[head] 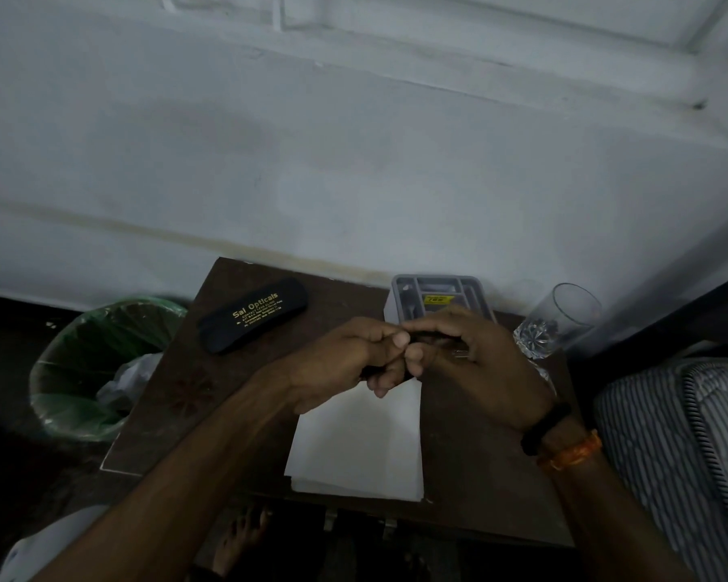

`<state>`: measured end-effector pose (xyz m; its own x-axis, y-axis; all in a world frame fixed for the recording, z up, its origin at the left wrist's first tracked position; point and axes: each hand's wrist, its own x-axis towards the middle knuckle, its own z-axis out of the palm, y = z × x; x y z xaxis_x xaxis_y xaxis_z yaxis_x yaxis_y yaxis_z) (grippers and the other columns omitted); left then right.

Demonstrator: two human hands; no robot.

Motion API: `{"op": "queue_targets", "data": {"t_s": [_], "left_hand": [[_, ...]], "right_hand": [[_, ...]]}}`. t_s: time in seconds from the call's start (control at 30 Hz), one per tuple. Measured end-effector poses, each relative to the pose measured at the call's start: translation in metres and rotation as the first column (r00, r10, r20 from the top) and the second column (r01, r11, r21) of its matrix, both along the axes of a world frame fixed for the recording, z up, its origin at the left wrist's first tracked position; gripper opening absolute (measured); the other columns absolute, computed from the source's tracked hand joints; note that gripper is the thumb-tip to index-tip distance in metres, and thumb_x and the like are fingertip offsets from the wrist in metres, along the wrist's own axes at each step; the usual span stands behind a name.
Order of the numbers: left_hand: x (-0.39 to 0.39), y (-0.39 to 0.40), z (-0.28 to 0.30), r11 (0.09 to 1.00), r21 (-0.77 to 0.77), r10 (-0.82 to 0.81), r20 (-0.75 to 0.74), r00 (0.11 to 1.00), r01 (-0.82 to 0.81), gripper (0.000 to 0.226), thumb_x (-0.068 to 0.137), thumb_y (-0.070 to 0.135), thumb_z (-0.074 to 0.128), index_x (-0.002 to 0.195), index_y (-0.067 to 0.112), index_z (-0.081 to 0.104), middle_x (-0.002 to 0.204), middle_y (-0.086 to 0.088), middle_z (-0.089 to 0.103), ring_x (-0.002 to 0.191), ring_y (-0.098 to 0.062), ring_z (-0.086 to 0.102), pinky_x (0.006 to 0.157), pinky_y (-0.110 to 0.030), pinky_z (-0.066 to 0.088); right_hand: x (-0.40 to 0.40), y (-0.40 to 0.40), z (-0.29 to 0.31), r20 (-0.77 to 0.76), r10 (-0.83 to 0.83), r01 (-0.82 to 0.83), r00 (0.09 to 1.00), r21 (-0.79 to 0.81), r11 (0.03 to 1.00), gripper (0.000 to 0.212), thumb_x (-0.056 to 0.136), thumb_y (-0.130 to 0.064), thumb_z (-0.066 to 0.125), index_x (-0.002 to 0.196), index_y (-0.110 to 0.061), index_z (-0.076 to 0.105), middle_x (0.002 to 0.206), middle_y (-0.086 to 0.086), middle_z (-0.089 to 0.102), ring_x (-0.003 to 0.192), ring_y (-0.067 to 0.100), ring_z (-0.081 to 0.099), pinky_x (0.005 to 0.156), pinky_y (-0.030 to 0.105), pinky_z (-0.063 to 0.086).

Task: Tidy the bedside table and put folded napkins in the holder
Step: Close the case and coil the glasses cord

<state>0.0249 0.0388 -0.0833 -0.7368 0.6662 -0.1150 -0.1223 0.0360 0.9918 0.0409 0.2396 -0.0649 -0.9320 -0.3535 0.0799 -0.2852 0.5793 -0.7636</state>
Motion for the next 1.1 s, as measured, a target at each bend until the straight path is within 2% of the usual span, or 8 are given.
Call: {"op": "queue_targets", "data": {"t_s": [0.13,0.27,0.4,0.57,0.8,0.93,1.03,1.1], "left_hand": [[0.0,0.0,0.002,0.999,-0.039,0.025,0.05,0.998,-0.023,0.04,0.105,0.017,0.035,0.1,-0.012,0.062,0.061,-0.004,0.059,0.057,-0.013,0.049,0.058,-0.022,0.041],[-0.002,-0.001,0.003,0.996,-0.014,0.085,0.093,0.992,-0.084,0.039,0.103,0.022,0.043,0.103,-0.011,0.065,0.071,-0.012,0.065,0.059,-0.016,0.054,0.062,-0.025,0.048],[-0.001,0.001,0.004,0.985,-0.009,0.171,0.095,0.981,-0.171,0.035,0.1,0.023,0.05,0.1,-0.007,0.068,0.078,-0.017,0.068,0.063,-0.019,0.058,0.065,-0.029,0.051],[-0.004,-0.002,0.003,0.918,0.1,0.372,0.11,0.922,-0.383,0.021,0.089,0.008,0.064,0.104,-0.007,0.064,0.084,-0.019,0.07,0.072,-0.024,0.065,0.08,-0.046,0.057],[-0.001,-0.002,0.003,0.915,0.167,0.353,0.104,0.93,-0.366,0.035,0.084,-0.001,0.068,0.118,0.003,0.064,0.096,-0.019,0.071,0.086,-0.027,0.067,0.085,-0.049,0.058],[0.0,0.0,0.001,0.897,0.157,0.4,0.108,0.91,-0.413,0.03,0.088,-0.003,0.063,0.117,0.002,0.066,0.09,-0.018,0.068,0.082,-0.026,0.065,0.085,-0.054,0.057],[0.001,-0.001,0.001,0.901,0.129,0.41,0.057,0.91,-0.414,0.027,0.092,-0.003,0.058,0.117,0.004,0.067,0.089,-0.02,0.066,0.079,-0.023,0.063,0.082,-0.049,0.059],[0.001,-0.001,0.002,0.911,0.104,0.399,0.019,0.917,-0.399,0.027,0.093,-0.003,0.057,0.116,0.005,0.068,0.089,-0.019,0.066,0.078,-0.022,0.062,0.08,-0.043,0.06]], "right_hand": [[0.0,-0.001,-0.004,0.108,0.007,0.012,0.994,-0.175,0.985,0.025,0.087,-0.023,0.072,0.112,-0.018,0.073,0.095,0.0,0.075,0.091,0.014,0.071,0.085,0.036,0.056],[0.0,-0.002,-0.004,0.143,-0.038,0.083,0.989,-0.331,0.94,0.026,0.084,-0.01,0.071,0.11,-0.007,0.074,0.089,0.008,0.077,0.082,0.013,0.073,0.07,0.02,0.053],[0.0,-0.006,-0.006,0.152,-0.12,0.165,0.981,-0.335,0.928,0.024,0.083,-0.018,0.072,0.106,-0.012,0.076,0.087,0.004,0.078,0.083,0.017,0.073,0.063,0.023,0.054],[-0.003,-0.007,-0.008,0.175,-0.274,0.322,0.945,-0.382,0.866,0.019,0.083,-0.013,0.073,0.102,-0.013,0.077,0.091,0.004,0.078,0.08,0.018,0.074,0.058,0.03,0.058],[-0.005,-0.008,-0.007,0.157,-0.397,0.423,0.904,-0.456,0.783,0.017,0.083,-0.013,0.074,0.099,-0.012,0.078,0.083,0.008,0.077,0.073,0.02,0.072,0.055,0.026,0.056],[-0.005,-0.005,-0.006,0.106,-0.373,0.385,0.922,-0.357,0.851,0.014,0.087,-0.018,0.07,0.098,-0.013,0.078,0.083,0.005,0.076,0.075,0.017,0.072,0.057,0.024,0.055],[-0.005,0.001,-0.006,-0.243,-0.291,0.299,0.925,-0.005,0.954,0.016,0.096,-0.024,0.06,0.098,-0.018,0.074,0.088,-0.007,0.072,0.077,0.006,0.064,0.069,0.012,0.047],[-0.006,0.005,-0.008,-0.457,-0.15,0.292,0.877,0.258,0.921,0.023,0.098,-0.026,0.049,0.099,-0.017,0.07,0.092,-0.003,0.067,0.082,0.013,0.057,0.071,0.017,0.039]]}}
